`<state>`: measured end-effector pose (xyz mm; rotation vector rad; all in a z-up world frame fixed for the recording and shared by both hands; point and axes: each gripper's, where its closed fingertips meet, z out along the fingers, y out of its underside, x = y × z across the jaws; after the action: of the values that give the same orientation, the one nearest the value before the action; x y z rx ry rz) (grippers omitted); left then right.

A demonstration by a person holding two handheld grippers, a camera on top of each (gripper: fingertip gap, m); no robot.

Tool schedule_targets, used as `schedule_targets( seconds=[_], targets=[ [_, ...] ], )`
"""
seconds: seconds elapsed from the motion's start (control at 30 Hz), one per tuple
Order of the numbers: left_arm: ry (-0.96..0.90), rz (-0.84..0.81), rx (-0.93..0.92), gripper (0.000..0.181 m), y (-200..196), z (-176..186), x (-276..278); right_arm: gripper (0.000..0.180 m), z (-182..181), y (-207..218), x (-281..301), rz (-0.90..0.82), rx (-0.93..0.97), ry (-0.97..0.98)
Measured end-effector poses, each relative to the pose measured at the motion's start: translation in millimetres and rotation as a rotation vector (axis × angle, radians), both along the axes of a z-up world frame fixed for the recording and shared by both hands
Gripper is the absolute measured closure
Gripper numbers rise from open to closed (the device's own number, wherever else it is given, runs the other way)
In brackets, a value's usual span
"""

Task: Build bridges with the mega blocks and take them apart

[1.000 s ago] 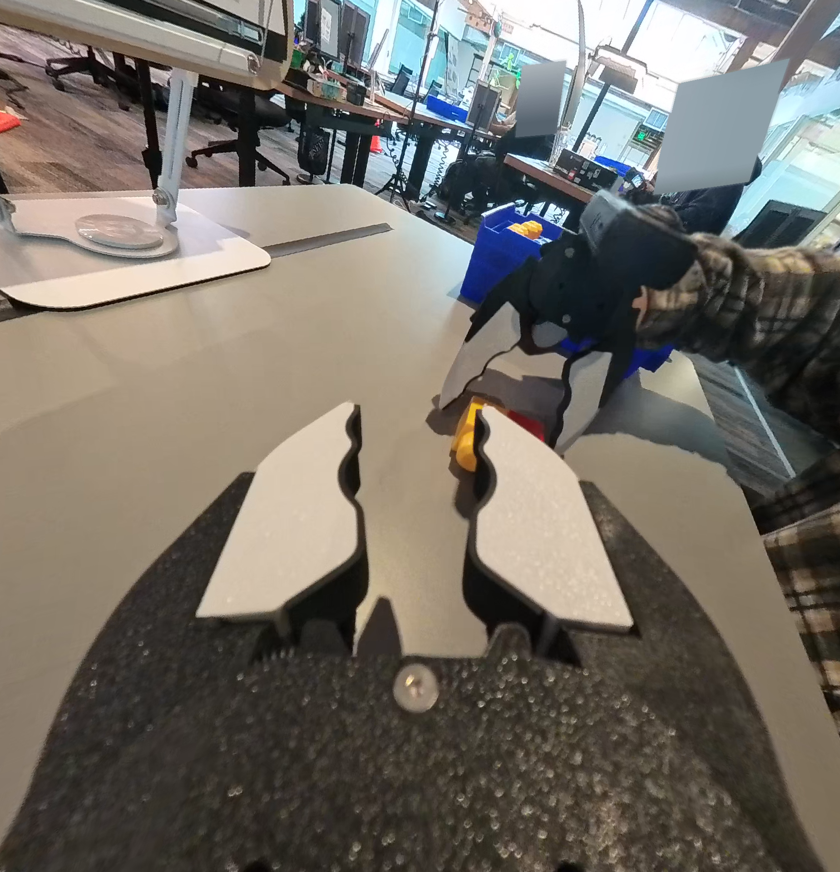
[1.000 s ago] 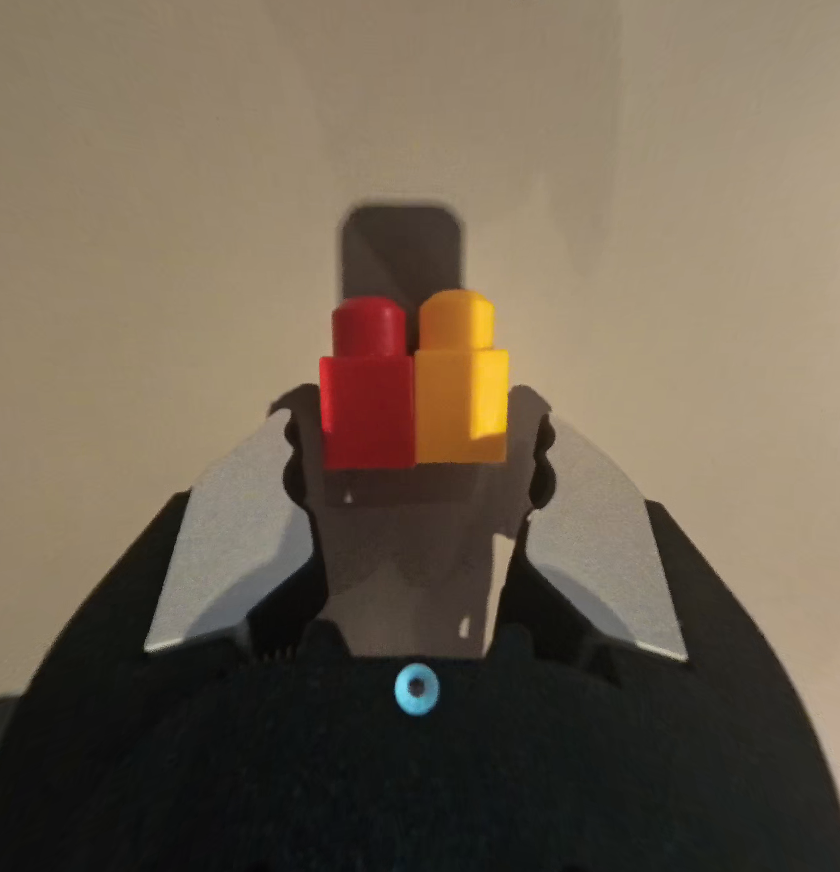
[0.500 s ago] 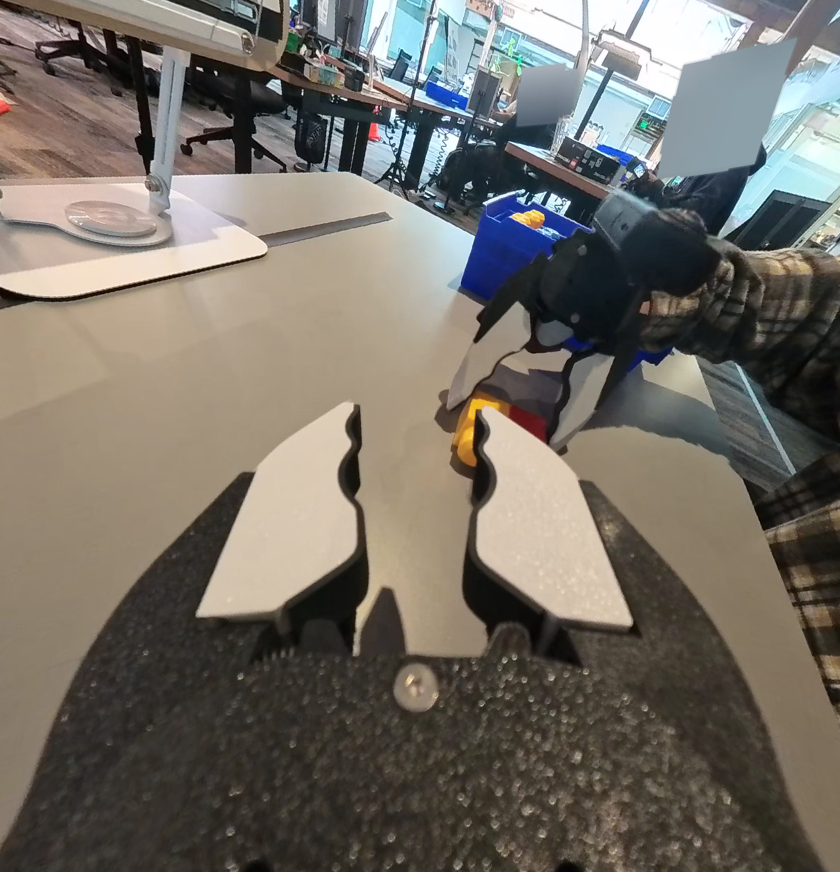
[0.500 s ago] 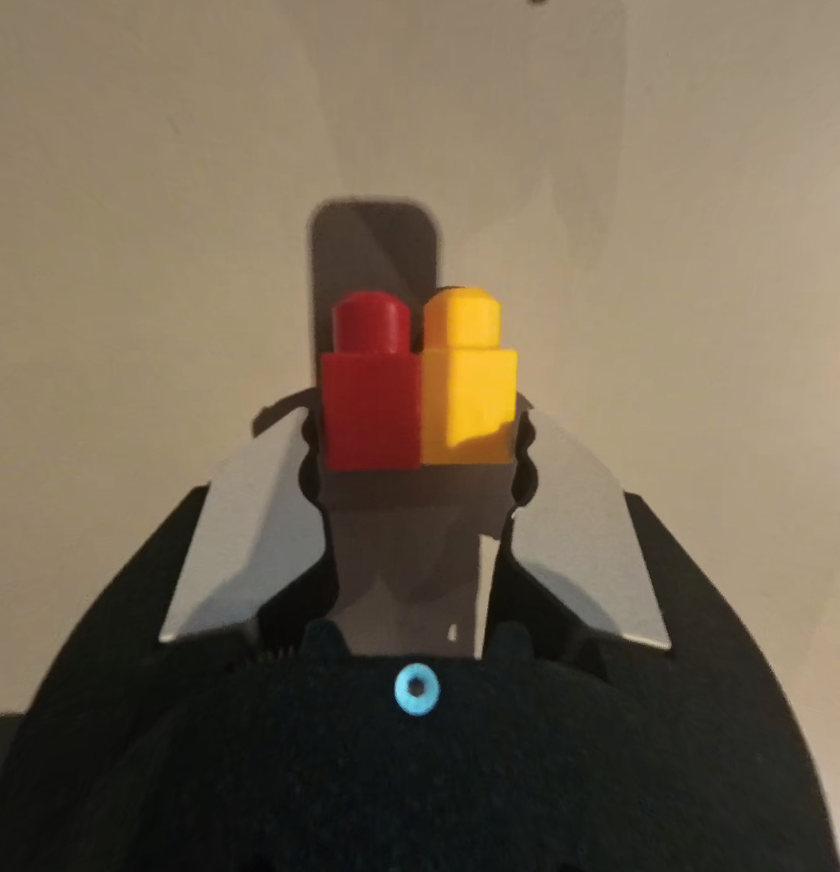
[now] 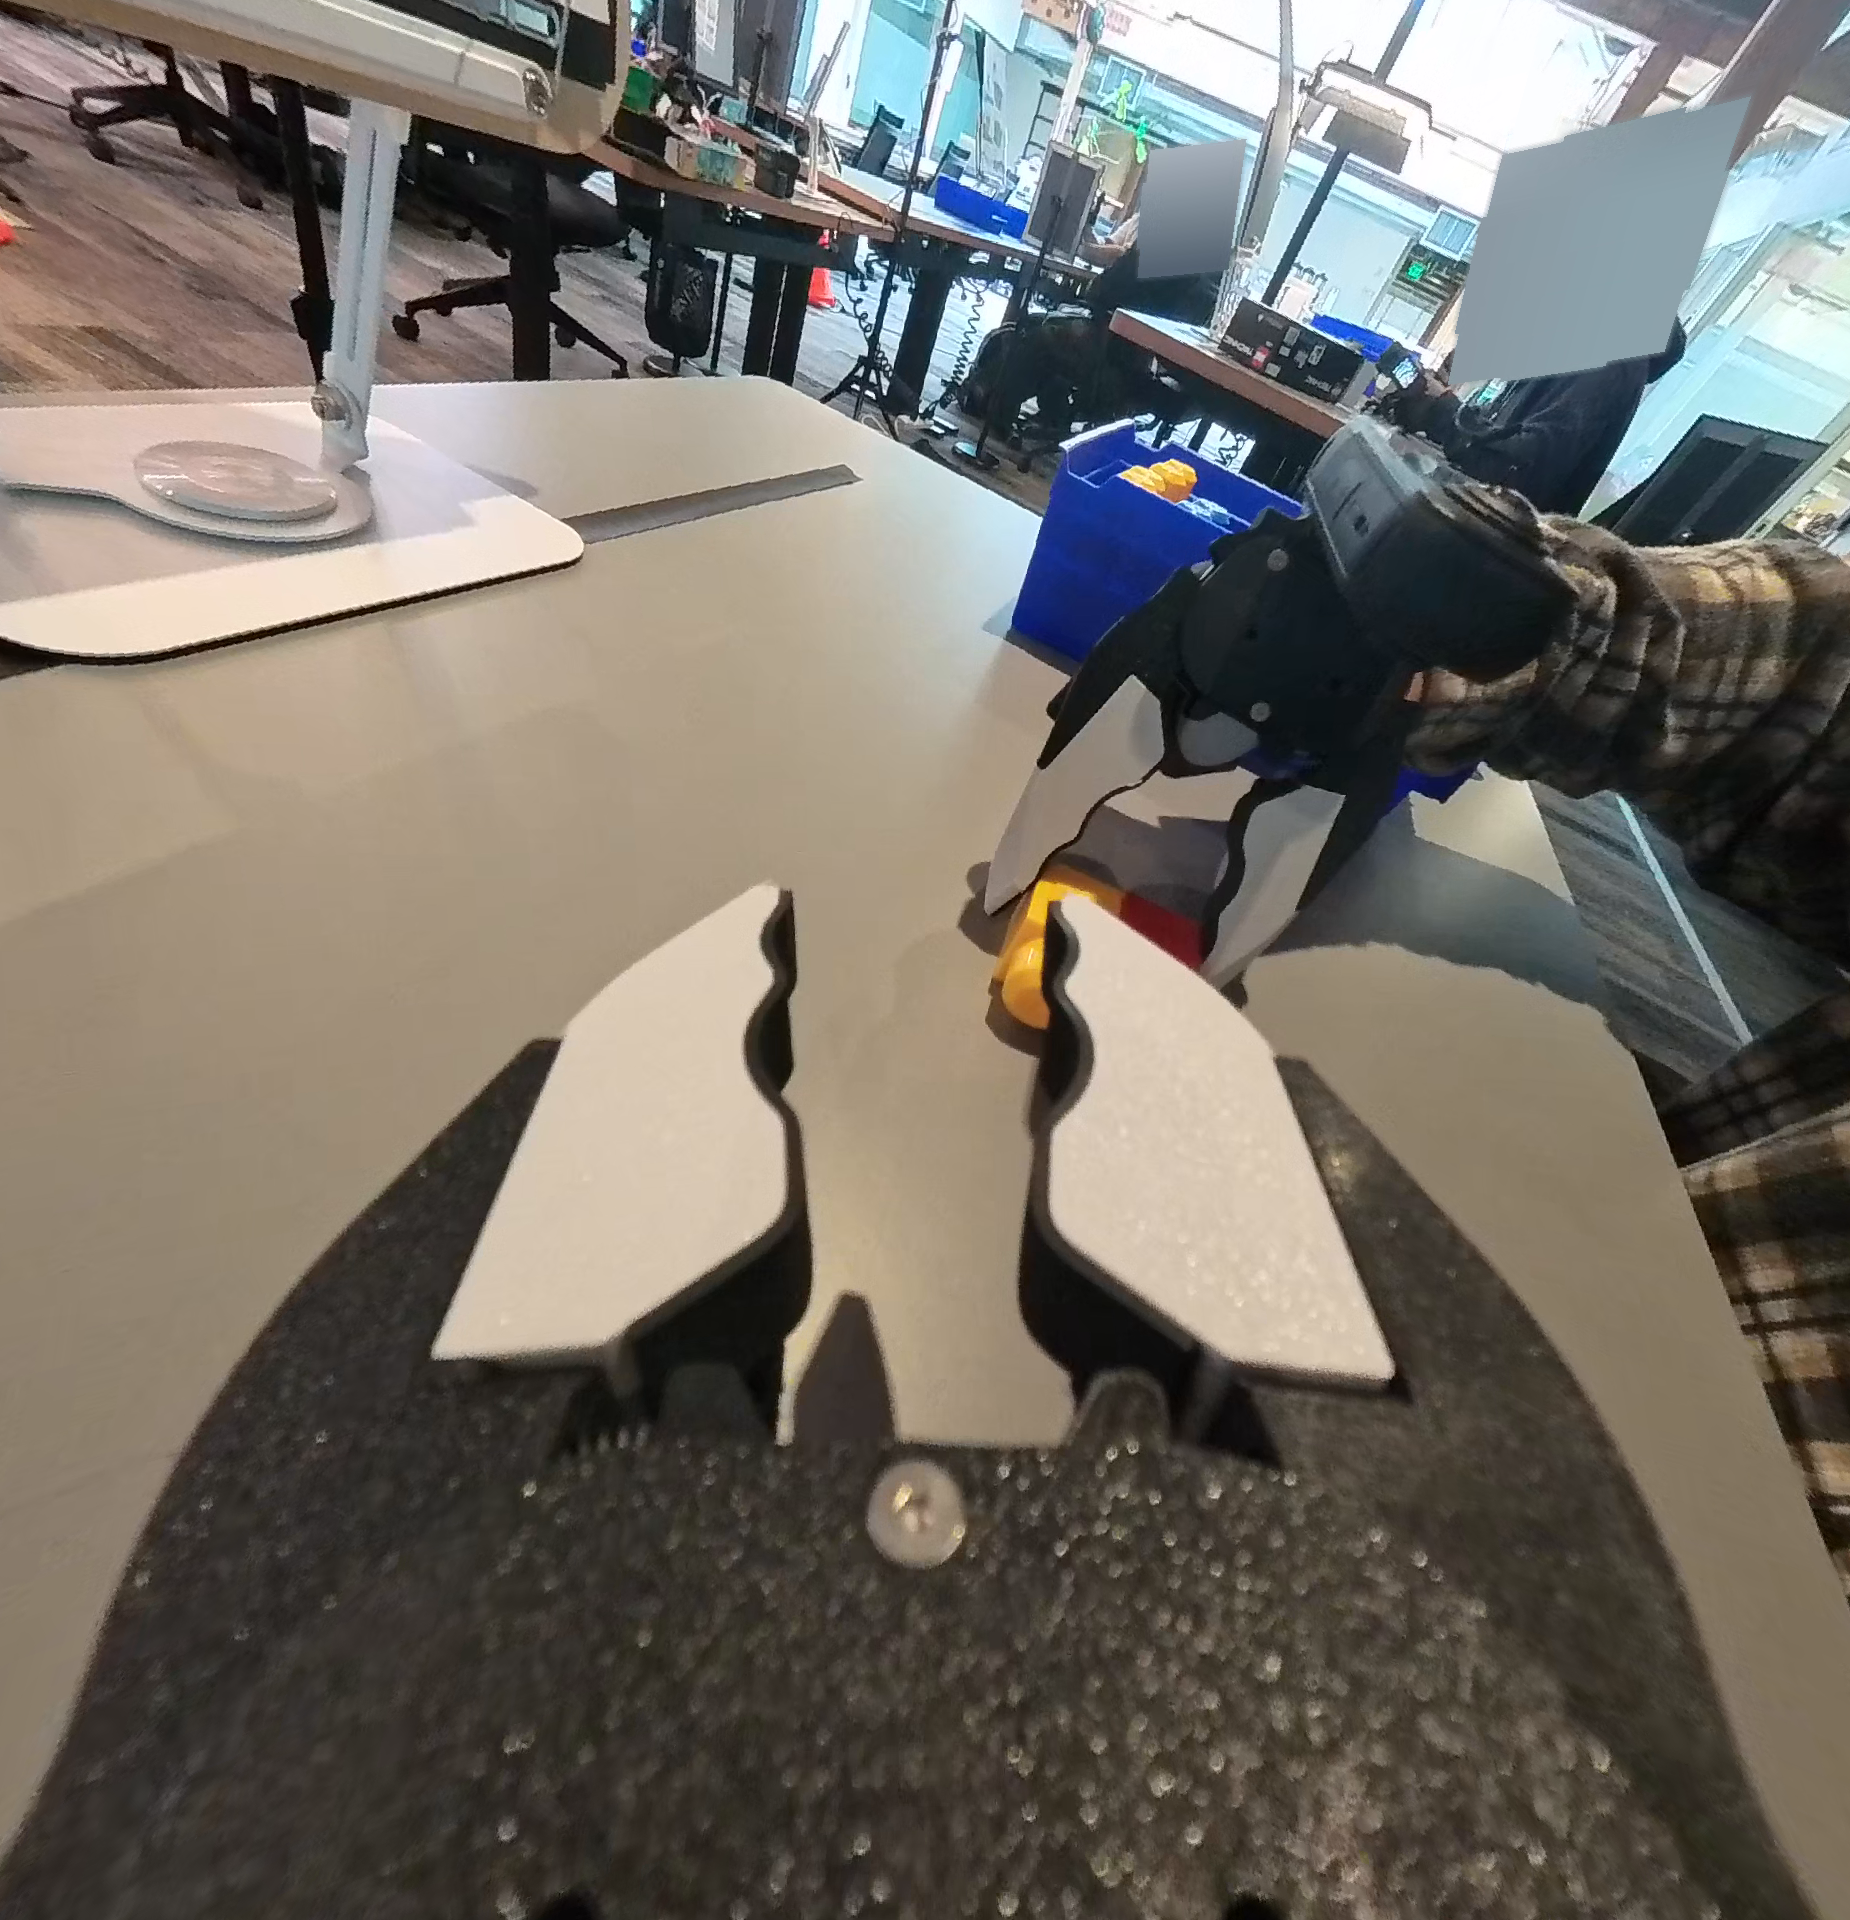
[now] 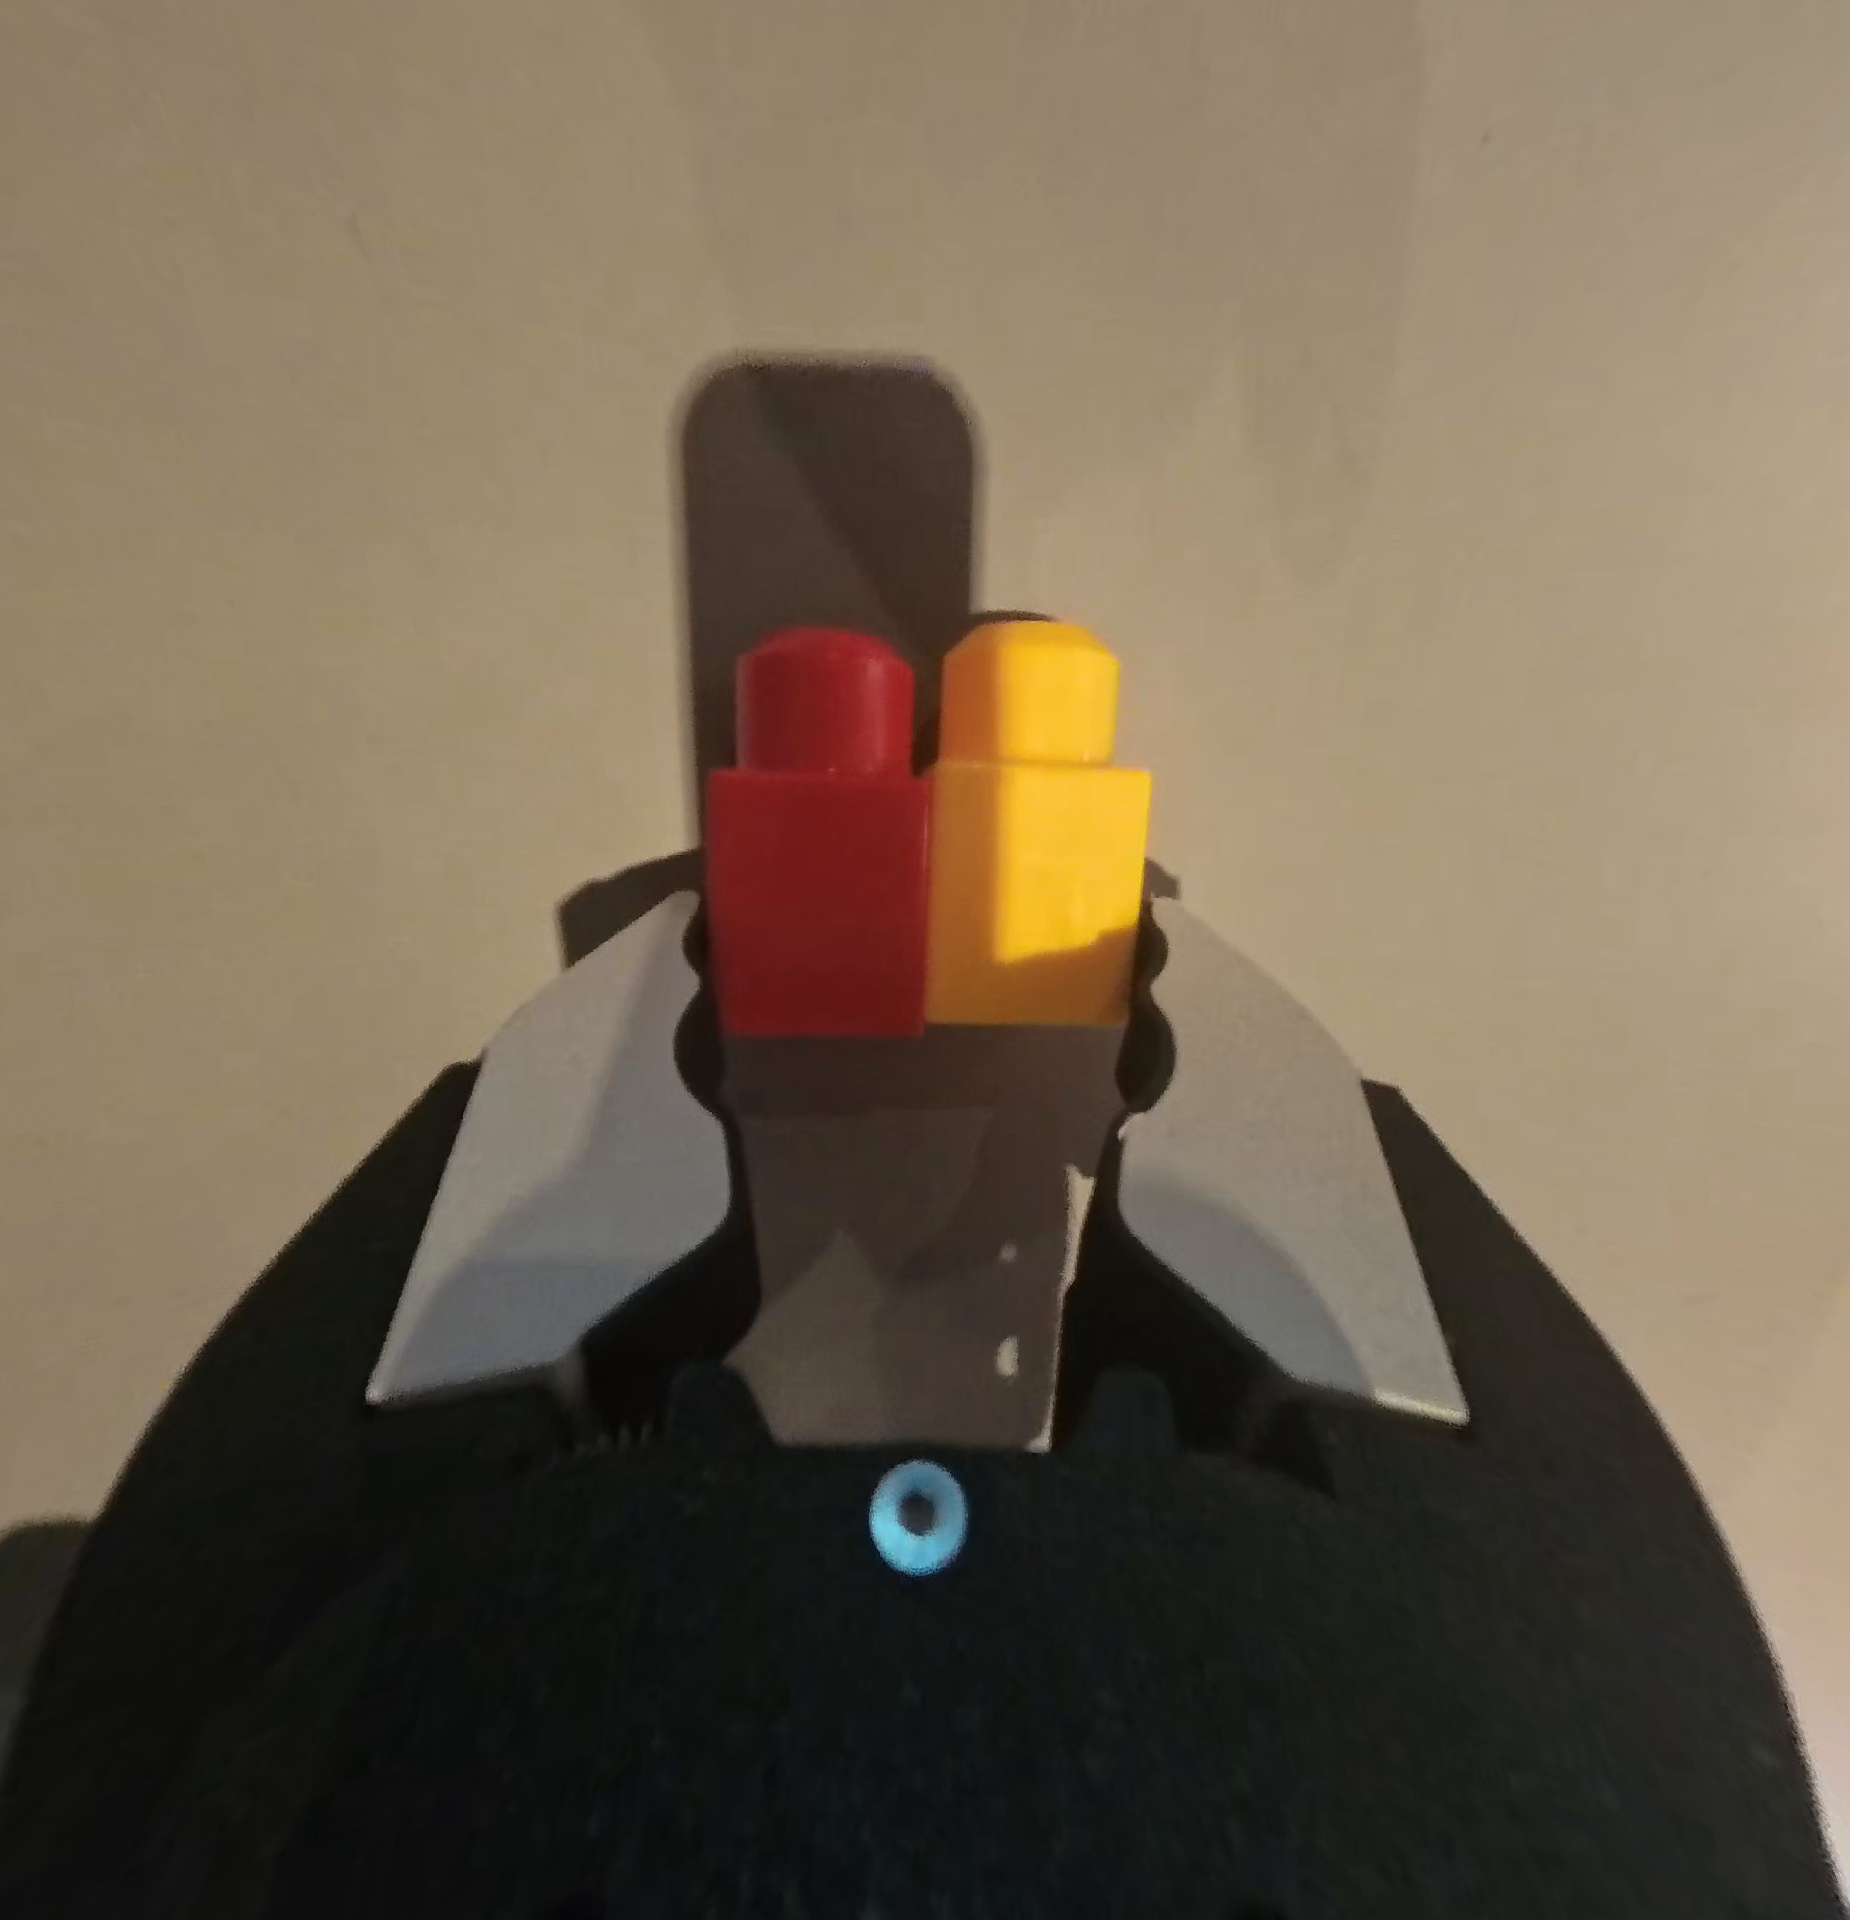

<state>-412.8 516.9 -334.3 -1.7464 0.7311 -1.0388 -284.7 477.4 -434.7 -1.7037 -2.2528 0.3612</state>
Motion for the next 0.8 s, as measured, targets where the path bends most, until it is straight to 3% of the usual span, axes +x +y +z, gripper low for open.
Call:
schedule_targets(
  seconds=[0.43,0.8],
  targets=[
    [-0.005,0.004,0.005,0.135,1,2,-2,0.106,24,5,-3,-0.009,0.030,0.059],
    [-0.025,0.005,0.038,0.132,-1,8,-1,0.106,32,9,17,-0.227,0.064,0.116]
  ],
)
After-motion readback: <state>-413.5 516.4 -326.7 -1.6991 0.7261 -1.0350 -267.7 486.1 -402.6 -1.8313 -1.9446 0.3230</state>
